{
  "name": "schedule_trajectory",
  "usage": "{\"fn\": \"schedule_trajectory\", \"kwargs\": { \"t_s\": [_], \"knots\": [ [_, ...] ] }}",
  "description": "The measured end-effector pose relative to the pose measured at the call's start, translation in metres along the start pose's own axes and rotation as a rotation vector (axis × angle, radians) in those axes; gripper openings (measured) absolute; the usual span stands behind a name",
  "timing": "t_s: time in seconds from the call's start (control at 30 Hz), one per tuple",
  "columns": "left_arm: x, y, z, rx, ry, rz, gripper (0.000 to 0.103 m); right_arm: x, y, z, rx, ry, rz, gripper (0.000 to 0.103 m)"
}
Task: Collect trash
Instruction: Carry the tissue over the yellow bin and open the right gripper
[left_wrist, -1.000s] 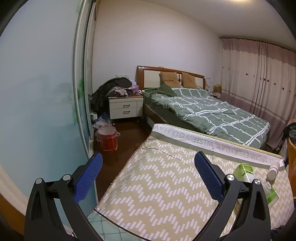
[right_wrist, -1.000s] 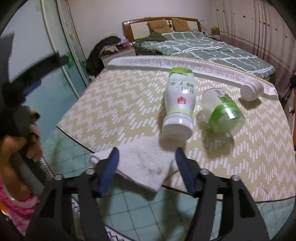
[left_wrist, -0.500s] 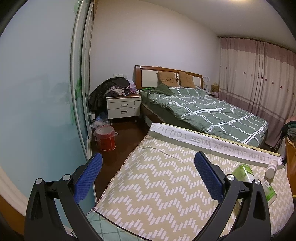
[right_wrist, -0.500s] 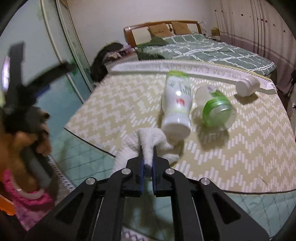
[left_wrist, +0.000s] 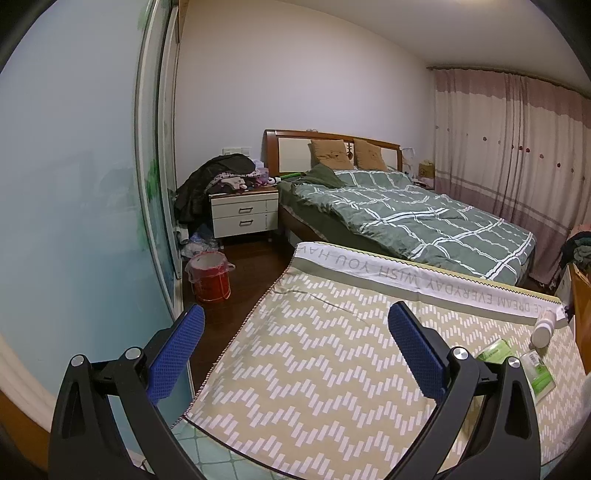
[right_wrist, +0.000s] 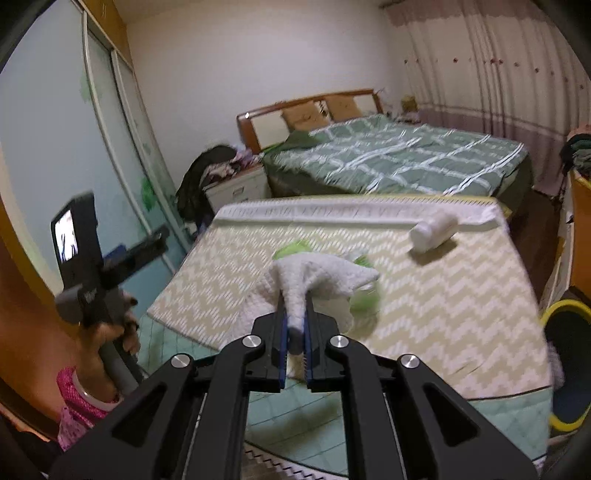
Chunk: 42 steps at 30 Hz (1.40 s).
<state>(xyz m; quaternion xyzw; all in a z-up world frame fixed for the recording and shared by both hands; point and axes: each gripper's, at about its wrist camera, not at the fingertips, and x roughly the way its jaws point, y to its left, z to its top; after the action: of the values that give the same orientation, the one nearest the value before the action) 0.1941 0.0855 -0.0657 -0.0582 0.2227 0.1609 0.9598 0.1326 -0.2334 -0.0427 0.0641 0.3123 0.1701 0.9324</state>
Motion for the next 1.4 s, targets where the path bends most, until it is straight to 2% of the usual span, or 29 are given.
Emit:
{"fn": "schedule_trajectory", "kwargs": {
  "t_s": [0.23, 0.53, 0.77, 0.83, 0.93, 1.07, 1.17, 1.27, 1.4],
  "knots": [
    [-0.001, -0.004, -0.001, 0.016, -0.002, -0.019, 0.098, -0.024, -0.055, 0.004, 0.087, -0.060, -0.149, 0.007],
    [-0.004, -0.026, -0.006, 0.081, 0.005, -0.060, 0.098, -0.053, -0.170, -0.024, 0.294, -0.104, -0.474, 0.007],
    [-0.024, -0.061, -0.011, 0.141, 0.034, -0.187, 0.098, -0.066, -0.239, -0.050, 0.446, -0.077, -0.723, 0.009],
    [-0.035, -0.072, -0.014, 0.150, 0.038, -0.219, 0.098, -0.068, -0.251, -0.055, 0.474, -0.074, -0.769, 0.010],
    [-0.048, -0.089, -0.024, 0.151, 0.073, -0.276, 0.098, -0.068, -0.263, -0.060, 0.511, -0.068, -0.810, 0.010],
    [-0.062, -0.119, -0.043, 0.199, 0.117, -0.328, 0.098, -0.065, -0.272, -0.068, 0.538, -0.067, -0.839, 0.031],
    [-0.070, -0.140, -0.057, 0.231, 0.146, -0.358, 0.098, -0.063, -0.273, -0.072, 0.548, -0.069, -0.832, 0.032],
    [-0.080, -0.156, -0.073, 0.260, 0.164, -0.367, 0.098, -0.066, -0.272, -0.071, 0.556, -0.090, -0.835, 0.040],
    [-0.086, -0.172, -0.086, 0.283, 0.179, -0.368, 0.098, -0.067, -0.270, -0.069, 0.558, -0.095, -0.826, 0.040]
  ]
}}
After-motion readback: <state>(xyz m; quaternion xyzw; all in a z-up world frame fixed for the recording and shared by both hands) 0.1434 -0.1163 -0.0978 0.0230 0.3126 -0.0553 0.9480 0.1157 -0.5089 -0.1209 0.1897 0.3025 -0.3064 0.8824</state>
